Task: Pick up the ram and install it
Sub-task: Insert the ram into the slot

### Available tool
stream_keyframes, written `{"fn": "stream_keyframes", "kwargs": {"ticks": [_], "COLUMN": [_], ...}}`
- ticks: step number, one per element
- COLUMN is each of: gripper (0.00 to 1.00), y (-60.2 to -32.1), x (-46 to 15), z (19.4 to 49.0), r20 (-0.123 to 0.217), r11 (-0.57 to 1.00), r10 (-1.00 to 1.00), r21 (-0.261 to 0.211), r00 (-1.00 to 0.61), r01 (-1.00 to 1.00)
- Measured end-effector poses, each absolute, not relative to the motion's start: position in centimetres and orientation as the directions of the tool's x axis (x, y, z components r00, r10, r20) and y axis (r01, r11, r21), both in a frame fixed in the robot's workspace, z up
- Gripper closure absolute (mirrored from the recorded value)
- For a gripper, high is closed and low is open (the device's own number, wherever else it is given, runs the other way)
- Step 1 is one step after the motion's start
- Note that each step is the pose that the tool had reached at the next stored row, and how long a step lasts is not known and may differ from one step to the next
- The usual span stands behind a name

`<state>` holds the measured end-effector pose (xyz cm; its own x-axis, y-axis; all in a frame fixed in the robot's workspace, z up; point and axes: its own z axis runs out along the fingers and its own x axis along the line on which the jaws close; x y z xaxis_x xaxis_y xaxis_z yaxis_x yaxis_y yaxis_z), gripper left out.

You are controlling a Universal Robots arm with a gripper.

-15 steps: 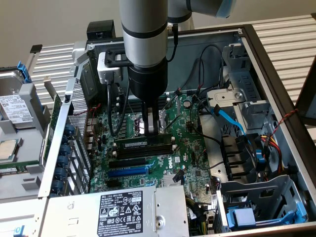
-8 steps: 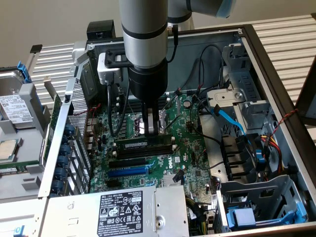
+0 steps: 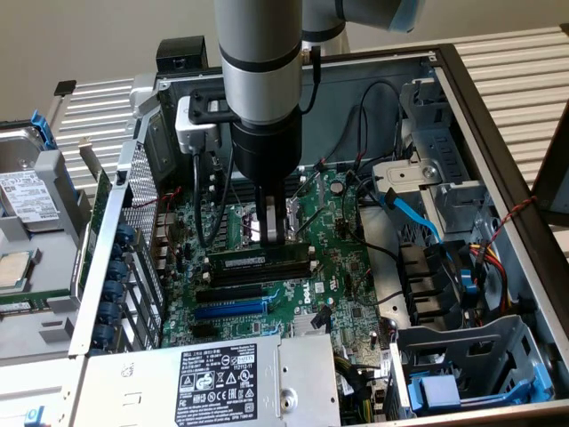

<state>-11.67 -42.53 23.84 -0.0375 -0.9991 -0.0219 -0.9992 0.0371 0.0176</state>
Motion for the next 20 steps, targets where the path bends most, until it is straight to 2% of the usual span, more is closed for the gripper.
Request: {"fn": "stream_keyframes", "kwargs": {"ticks": [20], "gripper": [0.88], "y": [-42.53], "x": [-11.76], "z": [23.56], "r20": [-0.022], "r11": [0.042], "r10": [-0.999], "r21": [0.018], "r00": [-0.042], "r01": [-0.999]}}
